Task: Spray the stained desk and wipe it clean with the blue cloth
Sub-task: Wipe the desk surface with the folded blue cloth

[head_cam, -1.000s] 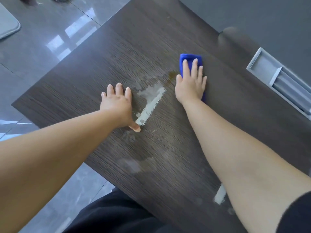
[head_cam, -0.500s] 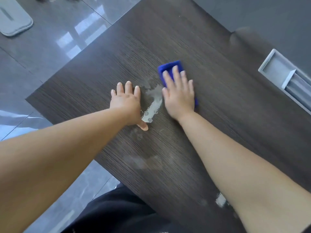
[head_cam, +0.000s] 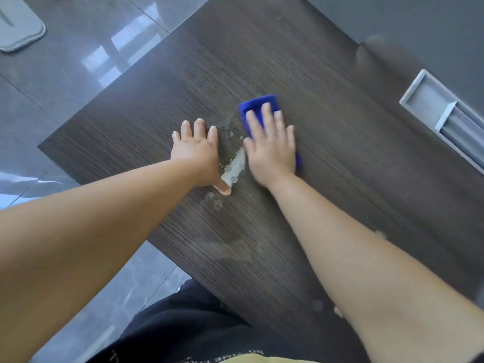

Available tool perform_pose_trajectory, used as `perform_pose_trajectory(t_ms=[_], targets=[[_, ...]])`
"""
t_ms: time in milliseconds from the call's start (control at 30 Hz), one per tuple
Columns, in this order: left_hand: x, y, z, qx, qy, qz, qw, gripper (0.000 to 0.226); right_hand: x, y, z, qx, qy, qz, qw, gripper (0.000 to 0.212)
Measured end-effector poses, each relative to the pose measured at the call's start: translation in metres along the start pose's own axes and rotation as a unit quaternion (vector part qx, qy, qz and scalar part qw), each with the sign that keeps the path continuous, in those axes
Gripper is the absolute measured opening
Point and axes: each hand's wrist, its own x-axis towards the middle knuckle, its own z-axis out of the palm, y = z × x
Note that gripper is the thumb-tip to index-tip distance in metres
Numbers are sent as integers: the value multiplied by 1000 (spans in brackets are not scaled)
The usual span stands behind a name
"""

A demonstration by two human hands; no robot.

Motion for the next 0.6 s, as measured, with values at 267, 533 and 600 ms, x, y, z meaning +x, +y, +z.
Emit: perform_pose_trajectory(t_ms=[267,533,600], targets=[[-4,-6,4,-41,17,24,999,138,-57,84,-8,-3,-26,-89,996,50],[-13,-36,-1,-156,72,72,983,69,-85,-3,15,-5,-19,-115,993,54],[-23,-41,3,-203,97,59,973,56,-105,18,14,-1,-33,-231,972,50]])
